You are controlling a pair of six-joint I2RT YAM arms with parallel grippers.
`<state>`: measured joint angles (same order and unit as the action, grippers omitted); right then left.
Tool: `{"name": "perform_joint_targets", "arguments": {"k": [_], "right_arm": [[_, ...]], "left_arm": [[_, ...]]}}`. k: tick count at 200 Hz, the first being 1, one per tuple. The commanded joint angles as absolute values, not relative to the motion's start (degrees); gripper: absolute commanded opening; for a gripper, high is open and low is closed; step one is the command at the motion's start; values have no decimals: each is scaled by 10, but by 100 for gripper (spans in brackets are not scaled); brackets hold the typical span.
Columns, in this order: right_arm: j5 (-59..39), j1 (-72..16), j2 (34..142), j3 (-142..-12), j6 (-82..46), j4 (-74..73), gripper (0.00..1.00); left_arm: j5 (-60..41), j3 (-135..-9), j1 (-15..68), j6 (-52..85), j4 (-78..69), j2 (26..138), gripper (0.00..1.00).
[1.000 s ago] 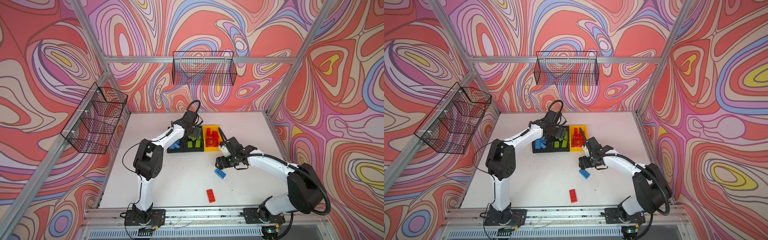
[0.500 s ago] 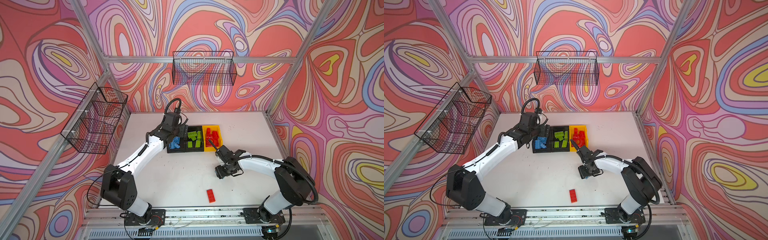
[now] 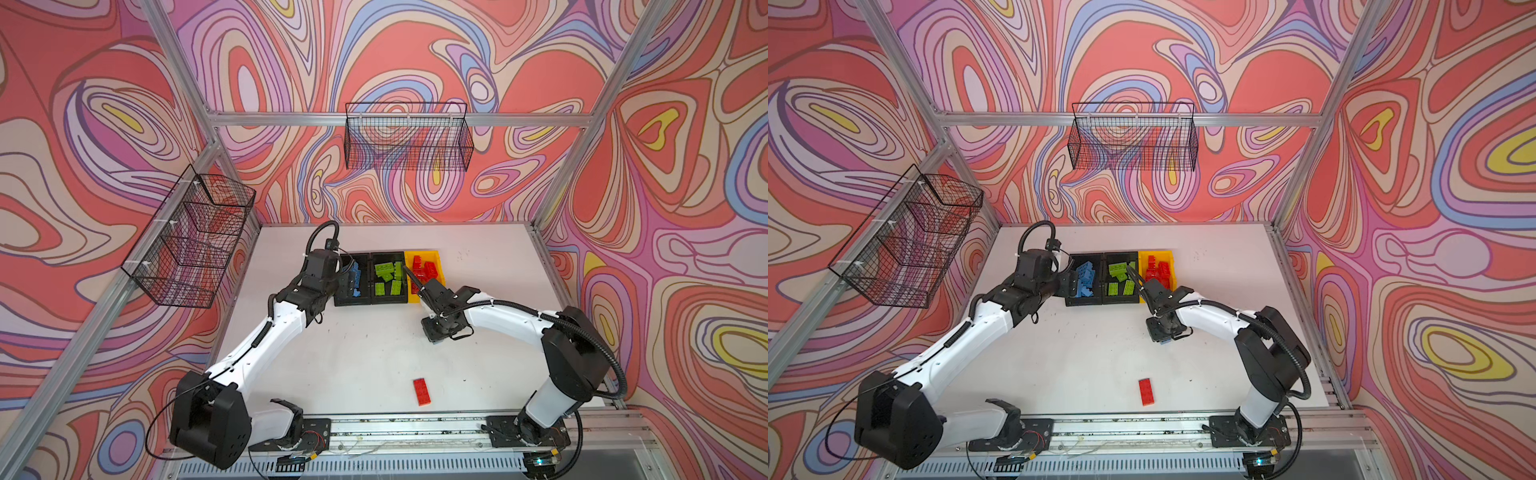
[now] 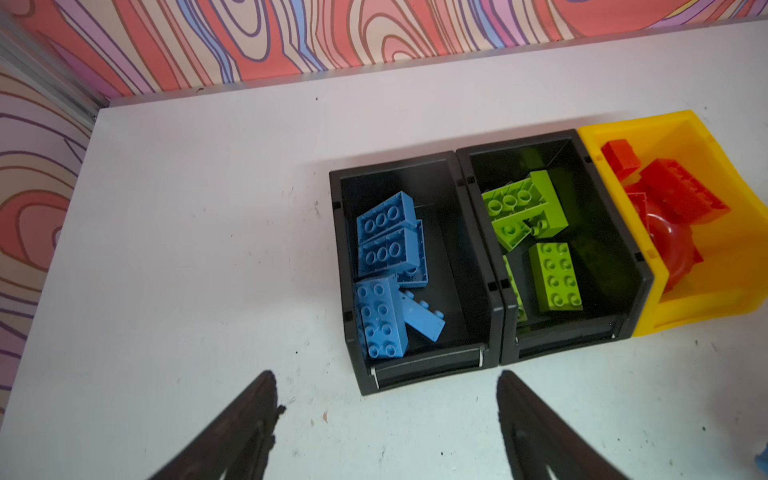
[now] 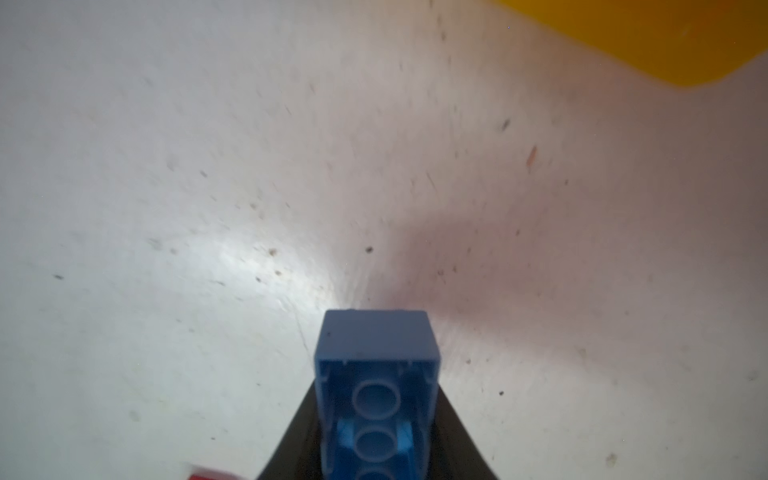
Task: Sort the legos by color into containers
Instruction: 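Drop the blue brick into the blue-brick bin while the left gripper reaches out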
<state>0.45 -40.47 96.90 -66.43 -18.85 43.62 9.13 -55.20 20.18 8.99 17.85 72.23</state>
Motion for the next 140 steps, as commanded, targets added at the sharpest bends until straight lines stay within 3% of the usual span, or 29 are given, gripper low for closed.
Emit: {"name": "perform_joint_targets", "arguments": {"k": [1,74,140], "right_arm": [[-1,-409,998,-739,-183,436,29],[-34,-416,1164,-988,-246,261,28],[-54,-419,1313,-1177,-262,258,35]], "left_arm": [[138,-533,200,101,187,677,85],[129,-448,200,161,238,563,84],[128,-402,202,222,273,520,82]]}}
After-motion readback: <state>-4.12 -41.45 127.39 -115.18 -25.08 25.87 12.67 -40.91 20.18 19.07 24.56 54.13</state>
